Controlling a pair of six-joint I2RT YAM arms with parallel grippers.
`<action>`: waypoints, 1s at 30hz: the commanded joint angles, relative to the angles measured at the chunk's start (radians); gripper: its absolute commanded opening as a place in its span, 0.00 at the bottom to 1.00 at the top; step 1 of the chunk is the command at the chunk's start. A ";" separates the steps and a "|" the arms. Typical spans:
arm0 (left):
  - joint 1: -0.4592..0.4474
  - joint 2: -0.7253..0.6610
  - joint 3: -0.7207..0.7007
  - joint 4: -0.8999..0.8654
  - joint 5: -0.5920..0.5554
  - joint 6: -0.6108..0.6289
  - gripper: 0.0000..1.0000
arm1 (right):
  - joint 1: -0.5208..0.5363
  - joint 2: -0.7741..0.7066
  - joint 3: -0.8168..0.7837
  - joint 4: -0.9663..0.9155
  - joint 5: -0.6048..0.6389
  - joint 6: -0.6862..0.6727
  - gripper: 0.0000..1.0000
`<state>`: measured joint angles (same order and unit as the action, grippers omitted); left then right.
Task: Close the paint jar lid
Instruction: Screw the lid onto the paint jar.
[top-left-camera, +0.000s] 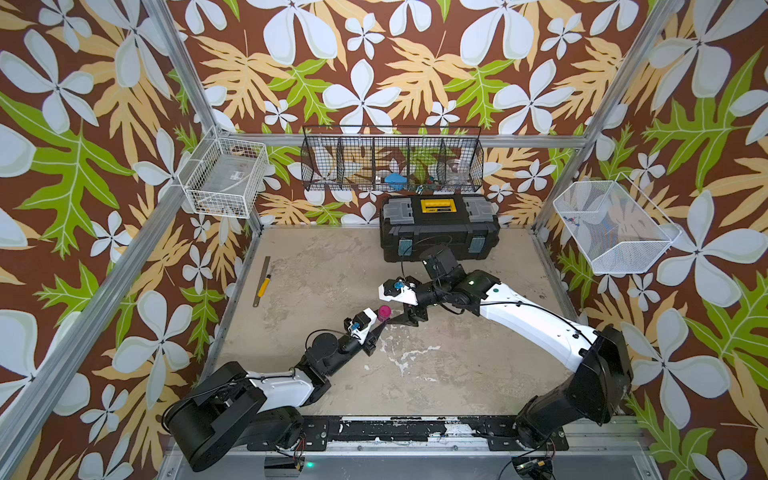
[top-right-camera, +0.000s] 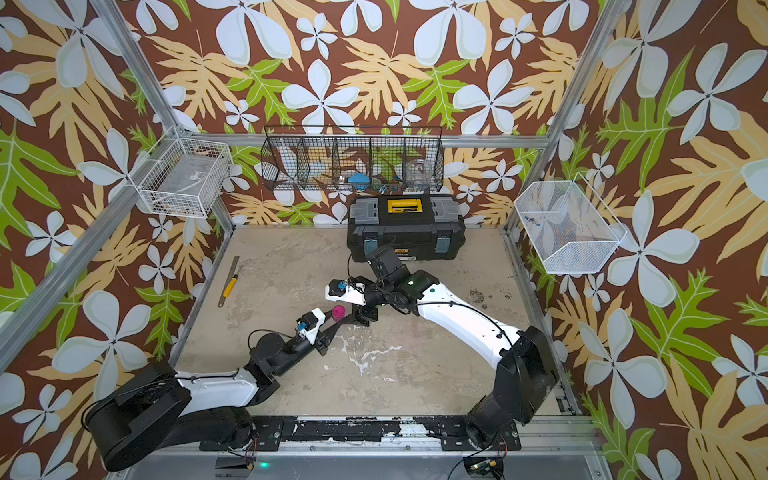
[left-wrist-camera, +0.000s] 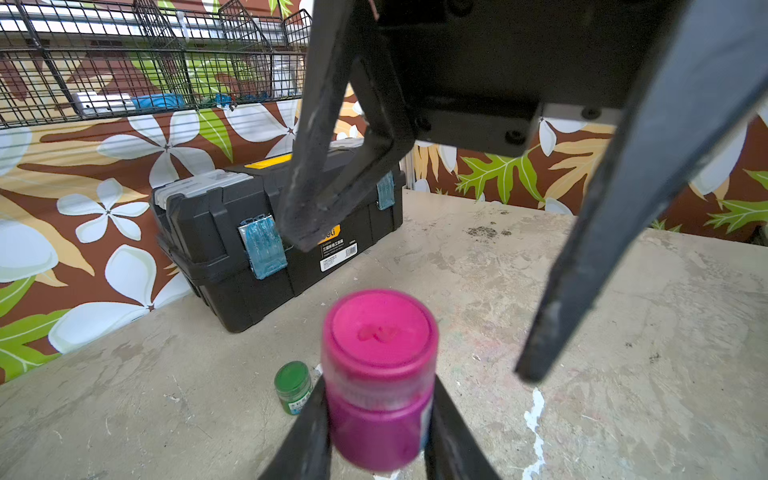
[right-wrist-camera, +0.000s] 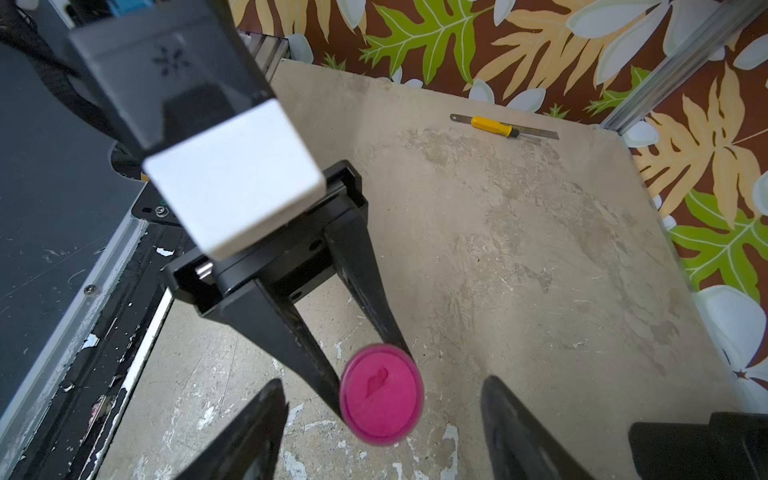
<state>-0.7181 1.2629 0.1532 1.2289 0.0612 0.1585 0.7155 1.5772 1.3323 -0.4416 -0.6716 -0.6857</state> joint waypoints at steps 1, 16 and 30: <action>-0.001 0.001 0.003 0.016 0.005 0.001 0.03 | 0.002 0.009 0.013 -0.018 0.021 -0.001 0.70; -0.001 0.000 0.005 0.016 0.004 0.001 0.03 | 0.025 0.038 0.035 -0.058 0.061 -0.017 0.49; -0.001 -0.001 0.003 0.015 0.003 0.001 0.03 | 0.043 0.040 0.034 -0.052 0.133 0.047 0.32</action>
<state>-0.7181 1.2629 0.1532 1.2224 0.0574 0.1585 0.7525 1.6131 1.3628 -0.4873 -0.5819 -0.6777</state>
